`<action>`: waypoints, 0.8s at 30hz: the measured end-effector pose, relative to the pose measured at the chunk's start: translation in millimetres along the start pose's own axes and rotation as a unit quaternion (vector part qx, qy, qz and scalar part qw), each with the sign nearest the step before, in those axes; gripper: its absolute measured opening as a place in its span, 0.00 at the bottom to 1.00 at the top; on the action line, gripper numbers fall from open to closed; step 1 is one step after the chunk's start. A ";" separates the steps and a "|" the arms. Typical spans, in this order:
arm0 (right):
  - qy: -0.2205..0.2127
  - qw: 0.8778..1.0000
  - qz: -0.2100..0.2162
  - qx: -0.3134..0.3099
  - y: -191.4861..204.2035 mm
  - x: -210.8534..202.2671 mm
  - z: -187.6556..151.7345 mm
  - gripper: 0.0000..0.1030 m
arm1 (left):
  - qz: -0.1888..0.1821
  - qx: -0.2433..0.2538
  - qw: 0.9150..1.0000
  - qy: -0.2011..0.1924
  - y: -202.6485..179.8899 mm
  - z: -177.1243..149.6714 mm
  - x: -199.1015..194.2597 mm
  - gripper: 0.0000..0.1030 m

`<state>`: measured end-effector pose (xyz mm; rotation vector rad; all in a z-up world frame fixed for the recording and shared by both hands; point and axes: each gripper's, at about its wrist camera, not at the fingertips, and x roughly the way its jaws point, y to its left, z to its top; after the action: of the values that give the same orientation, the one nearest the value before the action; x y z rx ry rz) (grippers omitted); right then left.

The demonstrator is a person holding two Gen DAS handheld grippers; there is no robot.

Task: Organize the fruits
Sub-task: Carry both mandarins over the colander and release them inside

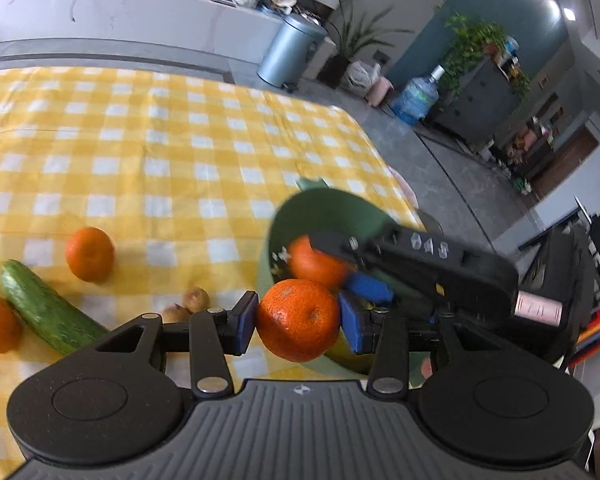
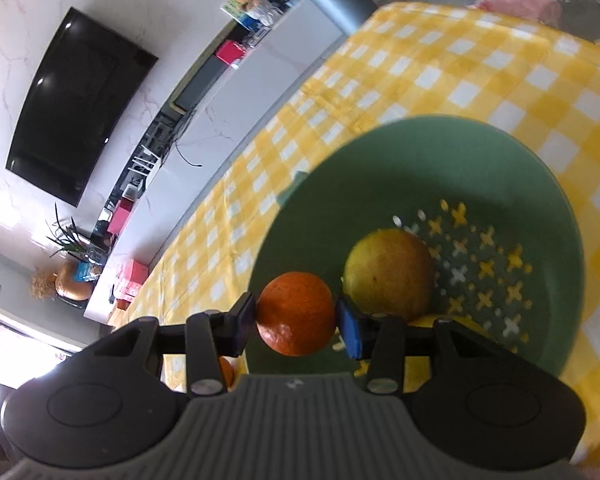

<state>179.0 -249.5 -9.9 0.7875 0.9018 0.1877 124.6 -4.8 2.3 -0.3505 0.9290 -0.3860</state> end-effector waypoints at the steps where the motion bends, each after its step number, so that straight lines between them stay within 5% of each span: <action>1: -0.004 1.000 0.000 -0.003 1.3 -0.8 0.6 0.47 | -0.003 0.011 1.000 0.006 -3.6 -1.2 2.4 0.48; 4: -0.012 1.000 0.008 -0.004 1.9 -3.6 3.1 0.71 | -0.011 0.041 0.999 0.016 -12.4 -4.2 6.6 0.48; 7: -0.028 0.999 0.017 -0.001 -0.4 -18.5 5.4 0.73 | -0.004 0.041 0.999 0.011 -17.8 -3.8 8.3 0.48; 10: -0.071 0.997 0.000 -0.001 -5.4 -40.9 10.9 0.89 | -0.006 0.045 0.999 0.007 -24.3 0.8 12.7 0.48; 14: -0.108 0.994 -0.029 0.008 -20.9 -61.8 12.3 0.91 | 0.004 0.061 0.998 0.006 -35.2 7.2 24.9 0.48; 24: -0.102 0.994 -0.029 0.028 -42.7 -63.6 11.4 0.91 | 0.061 0.052 0.997 -0.009 -42.5 26.8 59.0 0.48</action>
<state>140.7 -315.1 5.3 0.8147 0.7374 0.0300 171.4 -66.2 -5.2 -0.2004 0.9037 -0.3176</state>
